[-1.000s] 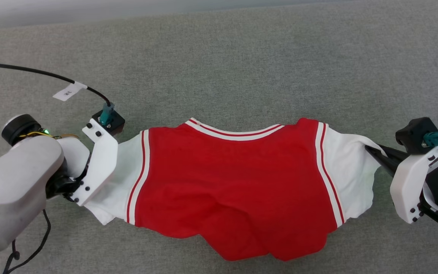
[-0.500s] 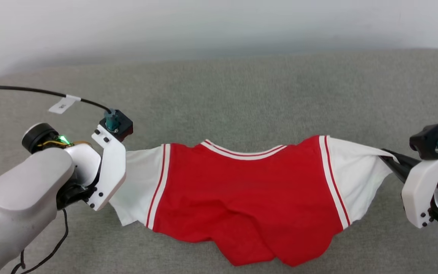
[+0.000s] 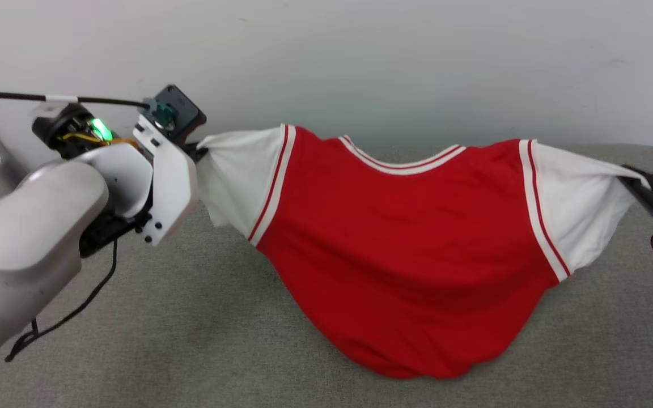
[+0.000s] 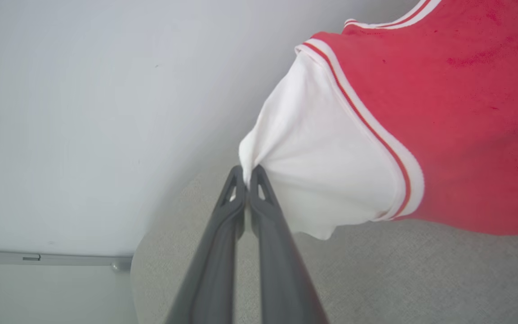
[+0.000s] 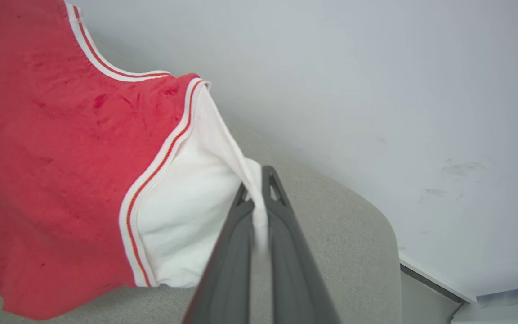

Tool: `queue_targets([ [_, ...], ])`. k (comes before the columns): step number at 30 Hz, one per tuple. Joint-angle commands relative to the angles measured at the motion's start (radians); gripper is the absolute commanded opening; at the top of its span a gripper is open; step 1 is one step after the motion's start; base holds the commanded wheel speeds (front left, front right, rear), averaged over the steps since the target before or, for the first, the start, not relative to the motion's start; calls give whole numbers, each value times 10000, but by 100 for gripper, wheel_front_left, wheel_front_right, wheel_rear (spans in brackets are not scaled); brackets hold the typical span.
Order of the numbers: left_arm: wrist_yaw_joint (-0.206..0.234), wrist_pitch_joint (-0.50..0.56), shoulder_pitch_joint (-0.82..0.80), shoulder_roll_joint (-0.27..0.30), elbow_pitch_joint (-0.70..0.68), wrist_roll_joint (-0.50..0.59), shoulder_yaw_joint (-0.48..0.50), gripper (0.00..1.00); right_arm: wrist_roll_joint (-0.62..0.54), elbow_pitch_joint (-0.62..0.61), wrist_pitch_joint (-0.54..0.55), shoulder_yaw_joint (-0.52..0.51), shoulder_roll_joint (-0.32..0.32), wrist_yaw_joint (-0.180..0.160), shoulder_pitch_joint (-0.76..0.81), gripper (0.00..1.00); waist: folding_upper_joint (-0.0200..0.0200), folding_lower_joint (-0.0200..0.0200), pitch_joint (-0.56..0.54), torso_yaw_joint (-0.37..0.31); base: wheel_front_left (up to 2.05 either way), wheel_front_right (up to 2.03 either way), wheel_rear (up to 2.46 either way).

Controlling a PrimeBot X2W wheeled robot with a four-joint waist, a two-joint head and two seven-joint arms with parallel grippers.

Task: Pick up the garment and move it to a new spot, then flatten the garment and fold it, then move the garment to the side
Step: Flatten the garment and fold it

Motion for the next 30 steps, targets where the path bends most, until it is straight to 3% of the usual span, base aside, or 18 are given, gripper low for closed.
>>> queue_targets([
  [1,90,-156,-313,-107,89,123,143,0,19,-43,79,-85,-85,-10,-313,0,0,2,26,8,0,0,0],
  [7,349,-1040,-1656,-632,837,699,693,0,-121,102,507,-215,-98,-10,-2166,0,0,2,473,58,0,0,0],
  [15,585,-2188,-4031,-1524,2477,1500,1352,0,-568,1021,754,277,383,-10,-5708,0,0,2,1749,77,0,0,0],
  [20,767,-2809,-5488,-1940,3648,1883,1679,0,-986,2015,566,844,634,-10,-7883,0,0,2,2638,60,0,0,0],
  [30,663,-3800,-7534,-2511,5440,2016,2132,0,-1195,3847,-261,1902,1063,-10,-11232,0,0,2,3905,73,0,0,0],
])
